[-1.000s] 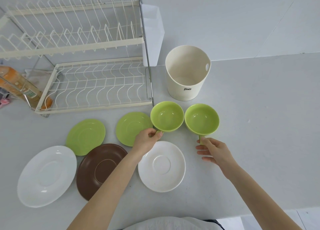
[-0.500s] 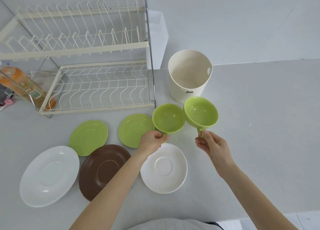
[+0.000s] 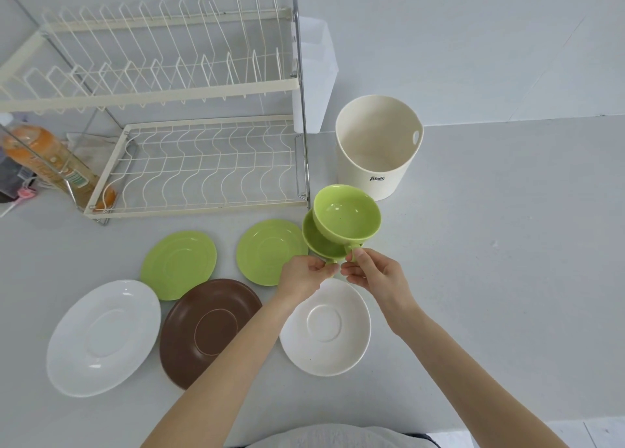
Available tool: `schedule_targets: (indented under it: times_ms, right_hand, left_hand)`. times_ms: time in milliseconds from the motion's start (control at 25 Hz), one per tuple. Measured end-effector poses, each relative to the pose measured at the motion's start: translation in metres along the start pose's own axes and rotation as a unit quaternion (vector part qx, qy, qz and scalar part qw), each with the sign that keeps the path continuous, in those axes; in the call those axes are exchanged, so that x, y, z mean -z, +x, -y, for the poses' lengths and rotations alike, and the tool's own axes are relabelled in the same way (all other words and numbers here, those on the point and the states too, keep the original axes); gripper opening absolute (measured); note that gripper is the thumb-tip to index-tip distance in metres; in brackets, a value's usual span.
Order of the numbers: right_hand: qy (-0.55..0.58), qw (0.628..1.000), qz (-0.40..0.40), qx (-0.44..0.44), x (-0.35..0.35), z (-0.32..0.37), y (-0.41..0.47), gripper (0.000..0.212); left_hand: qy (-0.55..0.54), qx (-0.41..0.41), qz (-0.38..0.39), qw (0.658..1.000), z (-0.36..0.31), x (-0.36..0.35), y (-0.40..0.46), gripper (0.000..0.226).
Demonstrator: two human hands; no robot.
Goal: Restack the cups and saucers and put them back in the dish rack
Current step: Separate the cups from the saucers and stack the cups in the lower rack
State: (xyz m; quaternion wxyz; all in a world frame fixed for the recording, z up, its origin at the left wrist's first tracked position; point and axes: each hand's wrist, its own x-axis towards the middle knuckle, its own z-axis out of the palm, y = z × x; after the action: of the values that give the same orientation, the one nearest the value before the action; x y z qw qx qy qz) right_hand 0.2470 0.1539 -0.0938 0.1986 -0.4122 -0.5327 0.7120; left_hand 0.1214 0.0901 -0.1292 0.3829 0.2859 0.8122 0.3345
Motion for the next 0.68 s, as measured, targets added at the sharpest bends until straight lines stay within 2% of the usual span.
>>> schedule_targets:
  times_ms: [360,600,680]
  right_hand:
    - [-0.052,0.999,0.005,-0.006,-0.0082,-0.01,0.0042,0.026]
    - [-0.076,0.997,-0.005,-0.017,-0.0045,-0.0089,0.0061,0.013]
    - [-0.07,0.997,-0.004,-0.029,0.0003,-0.0057,0.0056,0.013]
  left_hand:
    - [-0.03,0.021,0.011,0.999,-0.0034,0.0031,-0.0046,0.04]
    - [-0.056,0.041,0.051,0.996,-0.0039,0.0039,-0.0049,0.02]
    - [-0.089,0.049,0.07,0.992,-0.005,0.002,-0.0052,0.021]
